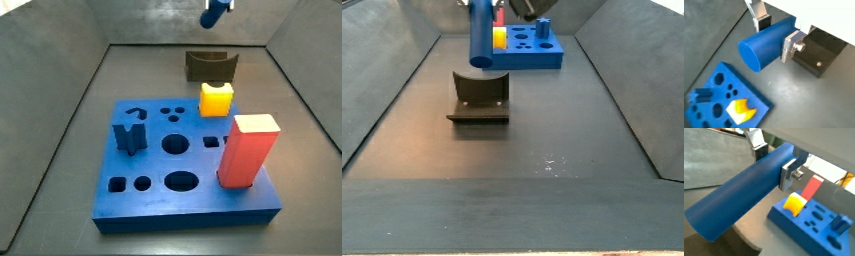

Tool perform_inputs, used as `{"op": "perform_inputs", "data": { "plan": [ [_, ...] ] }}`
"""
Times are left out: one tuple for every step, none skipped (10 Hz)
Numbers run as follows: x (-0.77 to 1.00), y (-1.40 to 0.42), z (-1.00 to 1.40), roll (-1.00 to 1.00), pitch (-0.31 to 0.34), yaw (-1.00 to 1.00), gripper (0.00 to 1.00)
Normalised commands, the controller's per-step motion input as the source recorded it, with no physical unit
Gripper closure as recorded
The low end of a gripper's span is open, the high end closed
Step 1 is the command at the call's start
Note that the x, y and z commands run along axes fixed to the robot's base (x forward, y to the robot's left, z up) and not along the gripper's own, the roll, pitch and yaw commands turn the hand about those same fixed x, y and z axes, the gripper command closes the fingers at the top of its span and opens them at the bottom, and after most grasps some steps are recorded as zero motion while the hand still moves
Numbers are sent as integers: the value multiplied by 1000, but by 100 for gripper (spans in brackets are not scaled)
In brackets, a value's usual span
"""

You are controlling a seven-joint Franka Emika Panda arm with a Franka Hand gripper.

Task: Pick up the round object. Move up. Place the round object on the fixture. Regrasp the round object. Move to above the board. Insert the round object.
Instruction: Place the round object on the fixture.

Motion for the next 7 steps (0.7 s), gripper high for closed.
{"op": "perform_inputs", "data": {
  "plan": [
    [61, 40, -10, -1000, 86, -176, 100],
    [81, 42, -20, -930, 83, -207, 100],
    [88, 45, -20, -812, 76, -201, 100],
    [92, 49, -22, -577, 51, -182, 100],
    [87, 49, -19, -402, 27, -171, 100],
    [72, 31, -5, -250, -6, -151, 100],
    [91, 126, -1000, -168, -24, -51, 100]
  ]
}}
